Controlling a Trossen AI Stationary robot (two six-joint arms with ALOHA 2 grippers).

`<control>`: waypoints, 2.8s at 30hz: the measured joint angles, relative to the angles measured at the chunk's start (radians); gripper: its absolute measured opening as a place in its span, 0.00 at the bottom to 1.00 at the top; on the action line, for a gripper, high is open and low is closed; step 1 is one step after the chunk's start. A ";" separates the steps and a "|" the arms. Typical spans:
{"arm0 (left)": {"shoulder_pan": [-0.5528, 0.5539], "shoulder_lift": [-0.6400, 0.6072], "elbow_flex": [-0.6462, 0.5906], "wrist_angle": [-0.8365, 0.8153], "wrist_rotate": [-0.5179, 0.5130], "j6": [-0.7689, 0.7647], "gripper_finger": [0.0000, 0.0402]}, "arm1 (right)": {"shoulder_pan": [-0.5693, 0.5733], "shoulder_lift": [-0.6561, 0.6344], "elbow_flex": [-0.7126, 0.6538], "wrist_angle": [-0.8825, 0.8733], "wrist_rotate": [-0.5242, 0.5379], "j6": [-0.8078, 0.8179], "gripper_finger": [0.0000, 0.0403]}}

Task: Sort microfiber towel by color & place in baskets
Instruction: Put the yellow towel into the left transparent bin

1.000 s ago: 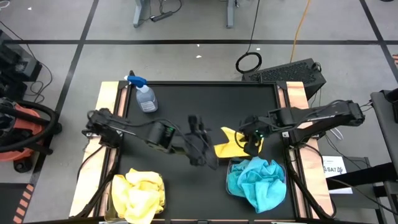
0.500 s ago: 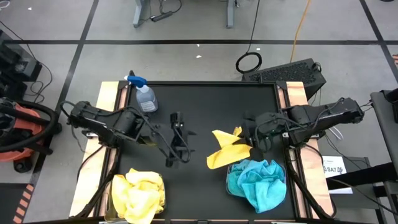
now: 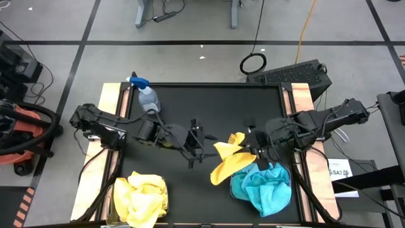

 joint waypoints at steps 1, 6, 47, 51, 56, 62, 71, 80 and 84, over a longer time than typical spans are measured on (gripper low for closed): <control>0.008 0.000 -0.024 0.039 0.025 -0.005 0.68 | 0.006 0.001 0.000 0.015 0.000 -0.020 0.01; 0.038 0.000 -0.126 0.244 0.097 -0.026 0.68 | 0.030 0.000 0.000 0.088 0.001 -0.118 0.01; 0.057 0.079 -0.213 0.516 0.264 0.114 0.05 | 0.038 0.073 0.000 0.206 0.019 -0.259 0.15; 0.043 0.034 -0.213 0.347 0.208 0.113 0.04 | 0.057 0.073 0.000 0.136 0.066 -0.238 0.33; -0.014 -0.053 -0.213 0.148 0.136 0.105 0.04 | 0.075 0.073 0.000 0.078 0.093 -0.230 0.54; -0.118 -0.188 -0.199 -0.104 0.064 0.017 0.04 | 0.088 0.072 0.000 -0.012 0.159 -0.180 0.66; -0.317 -0.358 -0.120 -0.398 0.035 -0.221 0.04 | 0.088 0.072 0.000 -0.111 0.155 -0.109 0.63; -0.498 -0.412 -0.105 -0.476 0.078 -0.549 0.05 | 0.088 0.072 0.000 -0.123 0.153 -0.110 0.61; -0.555 -0.398 -0.105 -0.505 0.077 -0.696 0.06 | 0.088 0.072 0.000 -0.123 0.153 -0.110 0.61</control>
